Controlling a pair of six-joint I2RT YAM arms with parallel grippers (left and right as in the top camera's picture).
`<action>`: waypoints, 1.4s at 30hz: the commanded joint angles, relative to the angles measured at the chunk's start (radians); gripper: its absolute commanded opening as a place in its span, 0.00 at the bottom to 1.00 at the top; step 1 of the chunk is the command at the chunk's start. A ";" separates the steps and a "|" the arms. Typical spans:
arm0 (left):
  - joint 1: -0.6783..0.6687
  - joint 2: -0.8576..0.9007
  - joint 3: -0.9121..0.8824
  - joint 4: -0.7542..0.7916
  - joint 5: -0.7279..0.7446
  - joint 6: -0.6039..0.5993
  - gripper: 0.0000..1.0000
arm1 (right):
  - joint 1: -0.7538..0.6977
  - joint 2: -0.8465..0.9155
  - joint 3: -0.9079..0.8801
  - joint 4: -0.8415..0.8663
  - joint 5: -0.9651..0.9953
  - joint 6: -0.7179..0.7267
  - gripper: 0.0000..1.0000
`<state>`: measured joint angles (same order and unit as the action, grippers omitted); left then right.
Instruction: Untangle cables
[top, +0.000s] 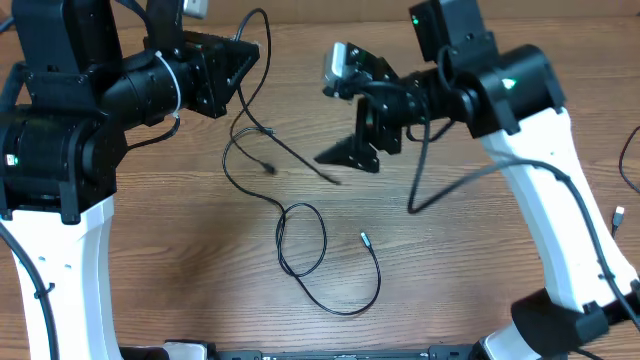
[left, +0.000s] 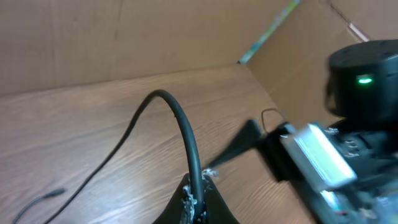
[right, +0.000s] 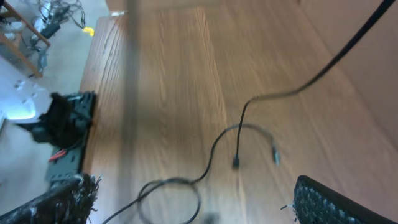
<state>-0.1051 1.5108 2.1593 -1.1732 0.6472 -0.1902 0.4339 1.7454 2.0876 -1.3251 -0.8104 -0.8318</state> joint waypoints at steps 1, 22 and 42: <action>-0.008 -0.006 0.024 0.010 0.016 -0.118 0.04 | 0.005 0.041 0.006 0.076 -0.071 0.032 1.00; -0.201 -0.007 0.030 -0.002 0.109 -0.167 0.04 | 0.005 0.090 0.006 0.374 -0.134 0.200 1.00; -0.031 -0.007 0.030 -0.113 0.021 -0.033 0.04 | -0.011 0.095 0.006 0.154 -0.240 -0.019 0.57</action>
<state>-0.1421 1.5108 2.1666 -1.2877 0.6949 -0.2527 0.4297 1.8339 2.0869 -1.1744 -0.9817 -0.8204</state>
